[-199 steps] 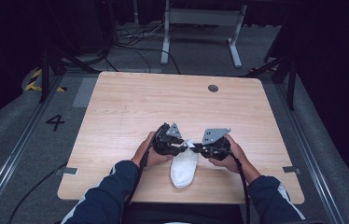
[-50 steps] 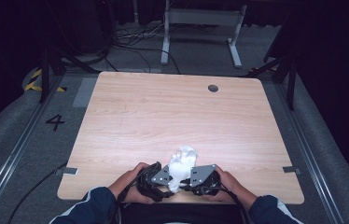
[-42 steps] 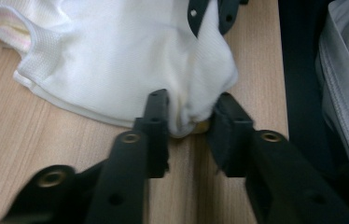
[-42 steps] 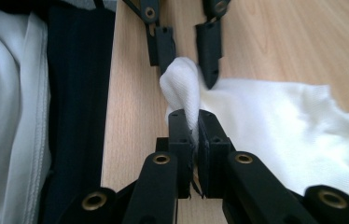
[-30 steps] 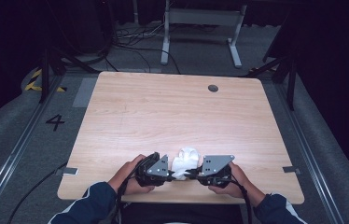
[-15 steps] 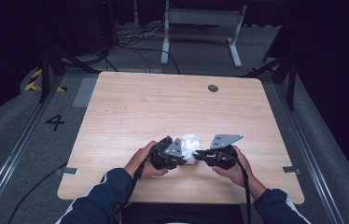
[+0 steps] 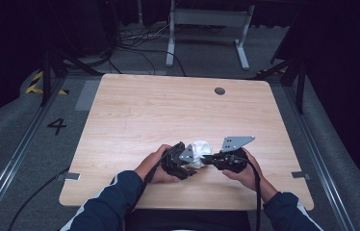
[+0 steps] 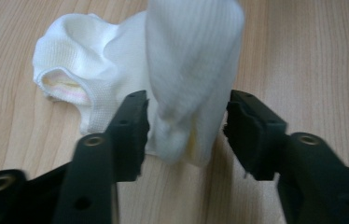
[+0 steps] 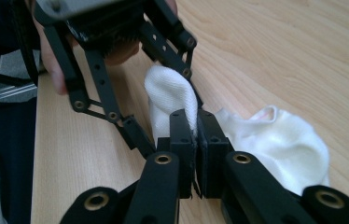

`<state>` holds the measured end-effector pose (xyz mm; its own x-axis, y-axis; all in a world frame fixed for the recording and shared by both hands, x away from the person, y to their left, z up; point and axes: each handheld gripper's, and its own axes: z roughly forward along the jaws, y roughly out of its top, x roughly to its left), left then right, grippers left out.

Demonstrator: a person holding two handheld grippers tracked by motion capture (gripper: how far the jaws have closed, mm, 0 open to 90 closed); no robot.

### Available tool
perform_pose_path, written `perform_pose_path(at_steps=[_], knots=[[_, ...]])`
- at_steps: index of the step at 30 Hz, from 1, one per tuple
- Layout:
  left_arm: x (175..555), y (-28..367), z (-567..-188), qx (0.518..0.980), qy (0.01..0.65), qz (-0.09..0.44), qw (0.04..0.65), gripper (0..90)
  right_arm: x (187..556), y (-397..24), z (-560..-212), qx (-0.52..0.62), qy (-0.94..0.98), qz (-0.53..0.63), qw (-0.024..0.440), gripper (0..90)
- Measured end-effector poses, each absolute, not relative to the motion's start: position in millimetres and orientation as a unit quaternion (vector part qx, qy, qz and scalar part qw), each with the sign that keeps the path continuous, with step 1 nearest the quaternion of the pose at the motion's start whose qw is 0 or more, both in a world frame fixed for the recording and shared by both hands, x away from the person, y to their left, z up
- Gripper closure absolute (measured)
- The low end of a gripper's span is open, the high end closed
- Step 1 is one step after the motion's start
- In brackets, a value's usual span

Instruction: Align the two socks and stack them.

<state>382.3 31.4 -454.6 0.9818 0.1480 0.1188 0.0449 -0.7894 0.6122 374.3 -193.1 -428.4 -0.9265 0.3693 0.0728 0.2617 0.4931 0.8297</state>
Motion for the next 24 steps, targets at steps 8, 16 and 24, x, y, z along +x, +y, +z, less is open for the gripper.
perform_pose_path(at_steps=[8,16,24], knots=[[381,36,-451,0.94,0.041,0.056,0.334,83.8,373,-202,-422,0.196,0.851,0.482,0.064,87.2],[386,36,-454,0.944,0.062,0.03,0.322,81.3,379,-200,-424,0.25,0.847,0.463,0.077,87.0],[391,24,-464,0.95,0.066,0.026,0.305,81.7,411,-204,-452,0.338,0.84,0.418,0.08,86.7]])
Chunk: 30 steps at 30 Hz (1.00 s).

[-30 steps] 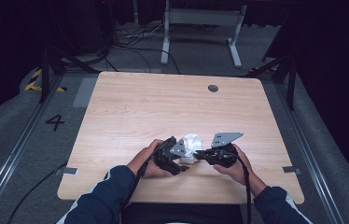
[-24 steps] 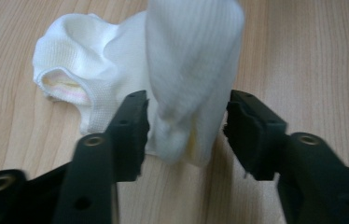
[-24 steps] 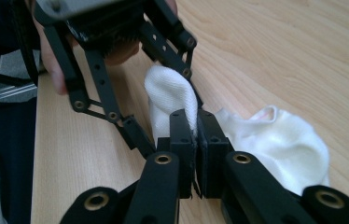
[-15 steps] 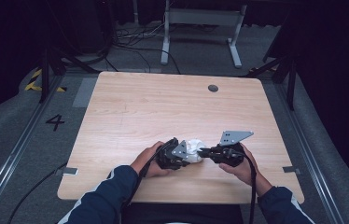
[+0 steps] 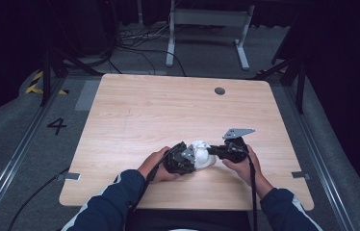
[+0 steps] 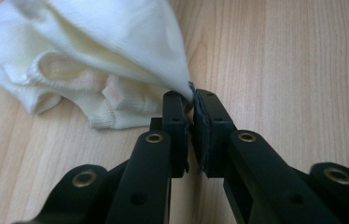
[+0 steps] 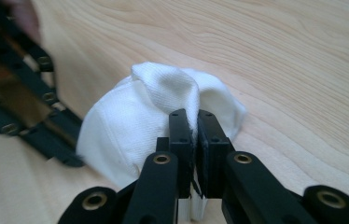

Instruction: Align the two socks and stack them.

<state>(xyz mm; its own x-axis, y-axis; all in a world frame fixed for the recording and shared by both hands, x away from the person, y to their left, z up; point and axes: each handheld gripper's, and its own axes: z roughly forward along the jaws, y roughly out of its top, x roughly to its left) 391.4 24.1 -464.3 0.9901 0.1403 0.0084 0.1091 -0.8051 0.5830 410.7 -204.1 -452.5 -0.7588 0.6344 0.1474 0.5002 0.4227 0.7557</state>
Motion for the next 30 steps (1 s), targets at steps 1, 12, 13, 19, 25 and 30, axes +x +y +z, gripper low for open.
perform_pose_path(at_steps=[1,12,13,19,25,30], knots=[[391,24,-464,0.95,0.066,0.026,0.305,79.5,411,-204,-452,0.338,0.84,0.418,0.08,86.7],[393,30,-452,0.934,0.102,0.052,0.338,52.0,419,-196,-462,0.34,0.854,0.379,0.107,86.3],[393,30,-452,0.934,0.102,0.052,0.338,52.1,419,-196,-462,0.34,0.854,0.379,0.107,86.3],[408,28,-448,0.91,0.188,0.1,0.357,52.4,419,-192,-461,0.334,0.858,0.374,0.111,86.1],[417,22,-453,0.914,0.196,0.117,0.336,59.1,418,-189,-462,0.327,0.862,0.369,0.116,83.6],[424,20,-459,0.921,0.195,0.12,0.316,71.5,415,-185,-463,0.314,0.872,0.36,0.111,78.1]])
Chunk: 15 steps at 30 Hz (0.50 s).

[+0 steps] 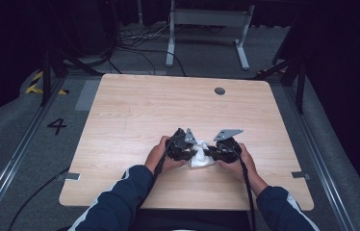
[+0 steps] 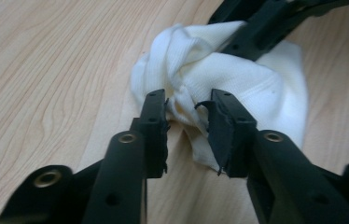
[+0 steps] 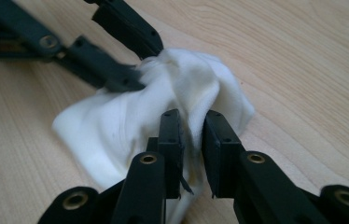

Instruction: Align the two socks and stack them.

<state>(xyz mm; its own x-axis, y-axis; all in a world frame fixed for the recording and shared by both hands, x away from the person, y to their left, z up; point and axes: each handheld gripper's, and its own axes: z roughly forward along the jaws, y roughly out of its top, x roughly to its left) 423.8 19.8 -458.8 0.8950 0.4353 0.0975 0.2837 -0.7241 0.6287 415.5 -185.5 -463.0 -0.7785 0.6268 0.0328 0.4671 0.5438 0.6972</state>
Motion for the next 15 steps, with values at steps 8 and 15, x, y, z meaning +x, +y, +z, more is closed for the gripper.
perform_pose_path(at_steps=[8,15], knots=[[429.3,18.9,-462.9,0.931,0.183,0.114,0.294,86.1,416.3,-189.1,-460.0,0.312,0.872,0.357,0.126,55.9],[429.1,17.6,-462.7,0.935,0.173,0.117,0.288,86.6,418.2,-195.2,-457.8,0.317,0.868,0.352,0.152,52.2]])
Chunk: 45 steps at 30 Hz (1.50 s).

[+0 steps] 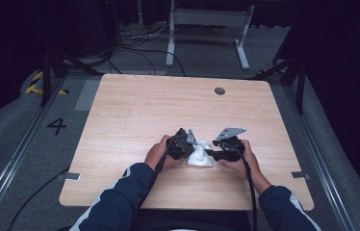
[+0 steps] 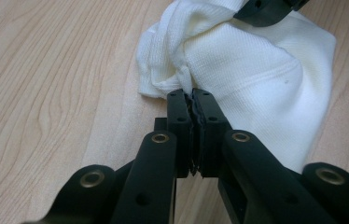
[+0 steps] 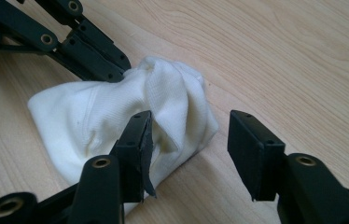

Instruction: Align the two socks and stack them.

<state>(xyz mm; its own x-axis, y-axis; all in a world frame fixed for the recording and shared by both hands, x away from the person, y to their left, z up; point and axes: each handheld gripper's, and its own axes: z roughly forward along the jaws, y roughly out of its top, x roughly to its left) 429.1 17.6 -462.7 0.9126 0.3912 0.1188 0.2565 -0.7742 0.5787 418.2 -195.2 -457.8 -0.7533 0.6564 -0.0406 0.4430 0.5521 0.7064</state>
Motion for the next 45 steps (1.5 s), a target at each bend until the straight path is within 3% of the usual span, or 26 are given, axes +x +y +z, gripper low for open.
perform_pose_path(at_steps=[5,11,28,38,45], knots=[[430,18,-463,0.935,0.171,0.114,0.29,86.7,420,-196,-462,0.305,0.877,0.342,0.147,74.5],[431,20,-463,0.932,0.176,0.114,0.295,82.5,420,-194,-466,0.297,0.882,0.339,0.138,78.8],[406,66,-438,0.927,0.165,0.117,0.316,63.1,407,-205,-446,0.271,0.88,0.355,0.159,62.5],[385,105,-437,0.927,0.175,0.141,0.3,42.6,391,-209,-438,0.228,0.898,0.343,0.156,51.9],[373,125,-437,0.927,0.177,0.158,0.292,35.6,384,-215,-439,0.219,0.903,0.332,0.161,46.0]])
